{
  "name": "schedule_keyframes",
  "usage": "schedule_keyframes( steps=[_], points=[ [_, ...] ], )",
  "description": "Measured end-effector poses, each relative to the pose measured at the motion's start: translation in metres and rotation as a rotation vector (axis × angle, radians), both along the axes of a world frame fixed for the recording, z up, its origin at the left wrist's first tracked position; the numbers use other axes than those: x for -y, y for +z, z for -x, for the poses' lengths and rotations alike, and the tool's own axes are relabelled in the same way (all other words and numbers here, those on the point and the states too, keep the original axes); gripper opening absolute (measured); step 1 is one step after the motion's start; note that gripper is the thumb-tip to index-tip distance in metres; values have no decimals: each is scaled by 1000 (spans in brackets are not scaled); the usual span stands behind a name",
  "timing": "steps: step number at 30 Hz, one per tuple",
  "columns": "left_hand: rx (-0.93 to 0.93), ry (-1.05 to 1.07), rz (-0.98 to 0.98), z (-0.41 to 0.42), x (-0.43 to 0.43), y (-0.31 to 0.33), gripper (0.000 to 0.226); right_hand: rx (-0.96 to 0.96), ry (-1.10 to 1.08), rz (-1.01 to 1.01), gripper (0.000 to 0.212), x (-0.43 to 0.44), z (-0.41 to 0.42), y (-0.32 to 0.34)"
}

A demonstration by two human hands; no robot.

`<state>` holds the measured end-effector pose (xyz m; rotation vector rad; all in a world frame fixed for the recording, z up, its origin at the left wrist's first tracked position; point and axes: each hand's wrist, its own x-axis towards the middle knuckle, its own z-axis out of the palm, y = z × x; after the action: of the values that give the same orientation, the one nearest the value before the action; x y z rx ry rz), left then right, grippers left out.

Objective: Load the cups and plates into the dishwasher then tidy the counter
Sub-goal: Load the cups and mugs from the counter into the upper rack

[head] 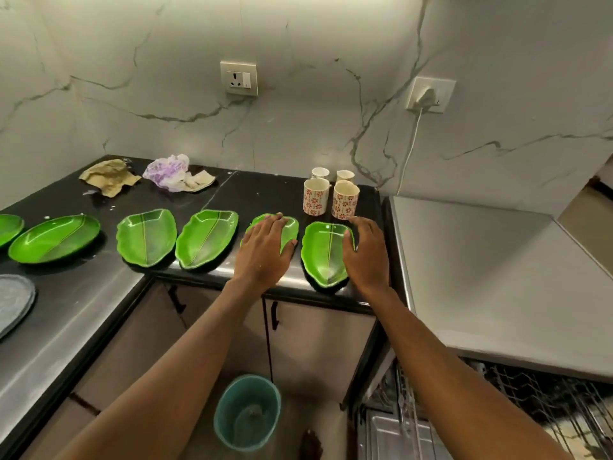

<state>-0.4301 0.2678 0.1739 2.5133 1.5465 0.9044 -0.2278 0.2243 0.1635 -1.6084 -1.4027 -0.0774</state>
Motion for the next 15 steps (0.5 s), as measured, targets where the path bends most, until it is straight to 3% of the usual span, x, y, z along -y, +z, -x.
schedule_keyframes(
  steps=[9, 12, 15],
  points=[
    [72, 16, 90, -71, -155, -10, 54, -92, -53, 46, 27, -156, -71, -13],
    [86, 25, 150, -93, -197, -20, 60, -158, -78, 98, 40, -194, -88, -20],
    [122, 43, 257, -112, -230, -35, 72, -255, -68, 209, 69, -227, -102, -37]
  ],
)
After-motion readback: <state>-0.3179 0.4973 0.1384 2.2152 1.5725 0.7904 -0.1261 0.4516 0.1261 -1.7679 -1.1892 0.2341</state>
